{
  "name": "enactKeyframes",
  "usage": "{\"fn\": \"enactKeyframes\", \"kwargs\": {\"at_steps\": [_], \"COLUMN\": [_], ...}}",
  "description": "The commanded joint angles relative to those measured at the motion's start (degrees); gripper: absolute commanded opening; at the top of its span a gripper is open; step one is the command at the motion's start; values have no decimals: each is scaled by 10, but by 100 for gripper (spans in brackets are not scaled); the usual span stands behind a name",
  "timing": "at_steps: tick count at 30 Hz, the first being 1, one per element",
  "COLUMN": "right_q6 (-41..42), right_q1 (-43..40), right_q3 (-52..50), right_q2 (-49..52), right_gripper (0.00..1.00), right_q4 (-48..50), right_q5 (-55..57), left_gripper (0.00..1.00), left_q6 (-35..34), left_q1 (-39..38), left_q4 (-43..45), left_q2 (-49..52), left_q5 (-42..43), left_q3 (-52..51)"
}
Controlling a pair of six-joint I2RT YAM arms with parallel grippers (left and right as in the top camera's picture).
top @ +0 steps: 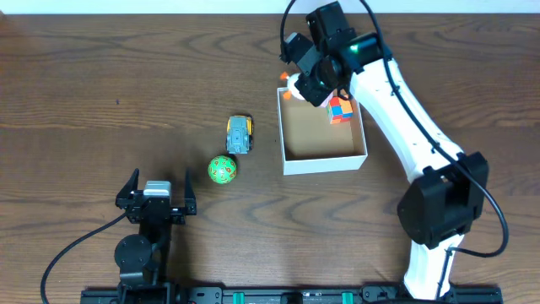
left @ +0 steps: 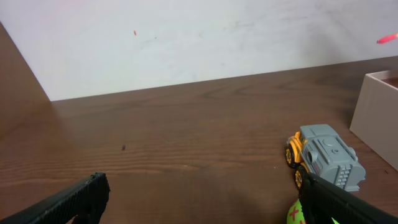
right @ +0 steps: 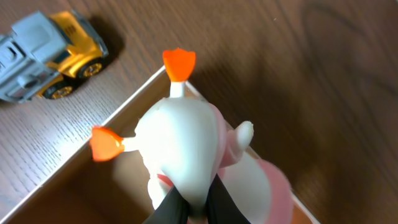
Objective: Pack container
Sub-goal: 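Carry the duck figure into the white box and release it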
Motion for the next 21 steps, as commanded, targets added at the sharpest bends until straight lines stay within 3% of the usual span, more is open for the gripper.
{"fn": "enactKeyframes", "kwargs": {"at_steps": [1, 7, 15, 21], "right_q6": [-13, -13, -13, -13], "right_q1": [7, 8, 8, 8], "right_q3": [0, 0, 0, 0], "right_q2": [15, 27, 28, 28], "right_gripper": [8, 11, 25, 27], "right_q4": [-5, -9, -15, -15], "right_q5": [-3, -3, -3, -3], "left_gripper": [98, 98, 98, 98], "left_q6": [3, 3, 3, 3], "left_q1": [2, 2, 2, 2], "left_q4": [-21, -21, -21, -21], "left_q2": [-1, -1, -1, -1], "left_q5": [4, 5, 4, 4], "left_q3": [-9, -9, -9, -9]}}
